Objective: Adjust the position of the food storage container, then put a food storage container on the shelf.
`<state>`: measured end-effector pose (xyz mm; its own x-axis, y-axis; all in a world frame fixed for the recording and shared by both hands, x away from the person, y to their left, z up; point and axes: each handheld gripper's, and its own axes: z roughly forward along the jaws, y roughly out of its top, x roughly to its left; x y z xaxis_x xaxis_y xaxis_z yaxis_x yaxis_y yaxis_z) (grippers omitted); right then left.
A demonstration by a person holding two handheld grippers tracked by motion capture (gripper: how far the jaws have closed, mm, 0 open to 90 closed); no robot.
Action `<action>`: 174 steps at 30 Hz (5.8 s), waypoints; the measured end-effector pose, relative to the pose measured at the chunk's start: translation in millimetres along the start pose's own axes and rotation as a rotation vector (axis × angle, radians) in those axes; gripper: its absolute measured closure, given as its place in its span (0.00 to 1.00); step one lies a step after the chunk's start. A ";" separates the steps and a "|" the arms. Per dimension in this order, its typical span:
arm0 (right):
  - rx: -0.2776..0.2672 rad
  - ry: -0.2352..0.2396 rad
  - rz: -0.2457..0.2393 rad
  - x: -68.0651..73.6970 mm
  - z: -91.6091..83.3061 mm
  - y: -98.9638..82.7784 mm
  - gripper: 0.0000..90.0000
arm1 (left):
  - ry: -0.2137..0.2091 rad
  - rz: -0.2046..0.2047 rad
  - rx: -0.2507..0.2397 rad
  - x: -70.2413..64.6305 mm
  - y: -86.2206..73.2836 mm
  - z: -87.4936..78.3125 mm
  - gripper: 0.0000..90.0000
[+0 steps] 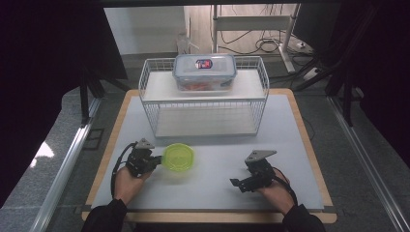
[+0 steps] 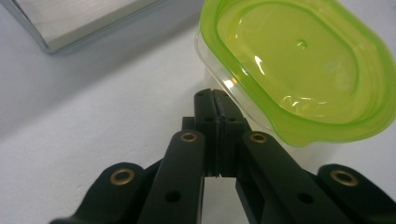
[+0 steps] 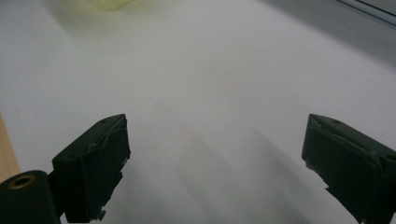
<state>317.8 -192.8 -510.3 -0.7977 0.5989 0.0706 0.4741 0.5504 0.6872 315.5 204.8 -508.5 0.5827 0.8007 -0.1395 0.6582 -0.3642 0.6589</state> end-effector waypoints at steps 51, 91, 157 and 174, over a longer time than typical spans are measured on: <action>0.003 0.001 0.002 -1.4 -1.1 -0.4 0.09 | -0.138 0.145 0.058 -60.8 31.4 57.0 0.96; -0.065 0.032 0.093 -7.1 -4.7 9.9 0.02 | -0.039 0.224 -0.135 -40.2 -22.1 -9.5 0.02; -0.128 0.400 0.436 -41.1 10.9 81.1 0.91 | -0.034 0.251 -0.118 -42.0 -22.8 -6.0 0.04; -0.236 0.402 0.439 -51.6 -40.0 117.3 0.91 | -0.037 0.259 -0.118 -42.4 -23.0 -5.0 0.03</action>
<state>399.7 -182.4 -404.4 -0.6469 0.4493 0.6162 0.7304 0.1327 0.6701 273.3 181.5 -514.0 0.7423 0.6698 0.0190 0.4266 -0.4943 0.7574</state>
